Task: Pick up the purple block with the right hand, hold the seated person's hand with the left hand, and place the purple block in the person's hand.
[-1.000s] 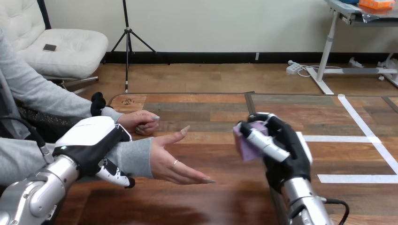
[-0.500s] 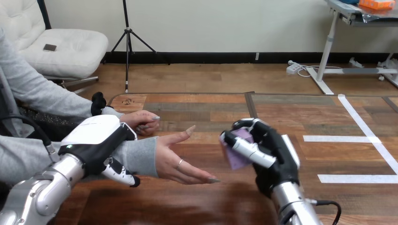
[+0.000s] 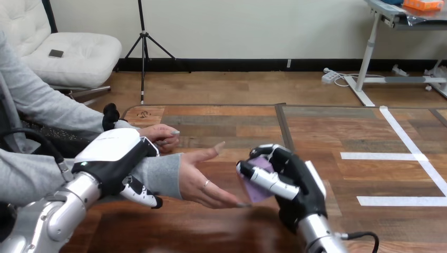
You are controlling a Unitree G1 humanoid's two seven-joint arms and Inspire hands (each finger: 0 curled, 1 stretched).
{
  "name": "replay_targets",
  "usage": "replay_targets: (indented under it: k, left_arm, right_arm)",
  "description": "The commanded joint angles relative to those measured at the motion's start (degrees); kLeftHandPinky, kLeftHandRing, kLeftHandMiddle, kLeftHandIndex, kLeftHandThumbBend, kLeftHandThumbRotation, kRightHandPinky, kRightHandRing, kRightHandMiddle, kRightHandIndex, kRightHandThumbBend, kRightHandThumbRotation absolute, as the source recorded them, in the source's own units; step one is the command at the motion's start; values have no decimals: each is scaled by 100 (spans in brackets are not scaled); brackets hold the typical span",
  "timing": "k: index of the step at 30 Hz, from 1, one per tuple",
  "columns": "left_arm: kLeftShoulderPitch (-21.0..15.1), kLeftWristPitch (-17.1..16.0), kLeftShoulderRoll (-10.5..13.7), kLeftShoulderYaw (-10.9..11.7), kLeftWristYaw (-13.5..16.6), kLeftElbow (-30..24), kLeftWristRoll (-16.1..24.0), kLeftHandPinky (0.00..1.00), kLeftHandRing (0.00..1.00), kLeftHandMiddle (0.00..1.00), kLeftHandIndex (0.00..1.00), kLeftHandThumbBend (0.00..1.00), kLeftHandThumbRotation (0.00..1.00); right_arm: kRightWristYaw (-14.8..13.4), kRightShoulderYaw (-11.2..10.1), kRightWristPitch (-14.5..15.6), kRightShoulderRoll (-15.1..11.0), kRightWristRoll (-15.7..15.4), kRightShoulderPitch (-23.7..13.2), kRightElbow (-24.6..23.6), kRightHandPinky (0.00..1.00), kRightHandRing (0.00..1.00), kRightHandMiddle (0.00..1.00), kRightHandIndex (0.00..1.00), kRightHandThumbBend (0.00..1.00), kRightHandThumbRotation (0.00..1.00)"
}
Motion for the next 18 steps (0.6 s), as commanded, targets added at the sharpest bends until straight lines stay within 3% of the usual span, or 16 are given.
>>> replay_targets:
  k: [1, 18]
  left_arm:
    - [-1304, -145, -346, 52, 228, -393, -174, 12, 19, 28, 30, 74, 0]
    - [-1503, -76, -511, 8, 72, -265, -210, 12, 18, 28, 31, 73, 0]
  right_arm:
    - [-109, 297, -253, 678, -42, -122, -755, 31, 34, 38, 41, 99, 0]
    - [-196, 671, -371, 780, -124, 65, -925, 31, 35, 40, 41, 99, 0]
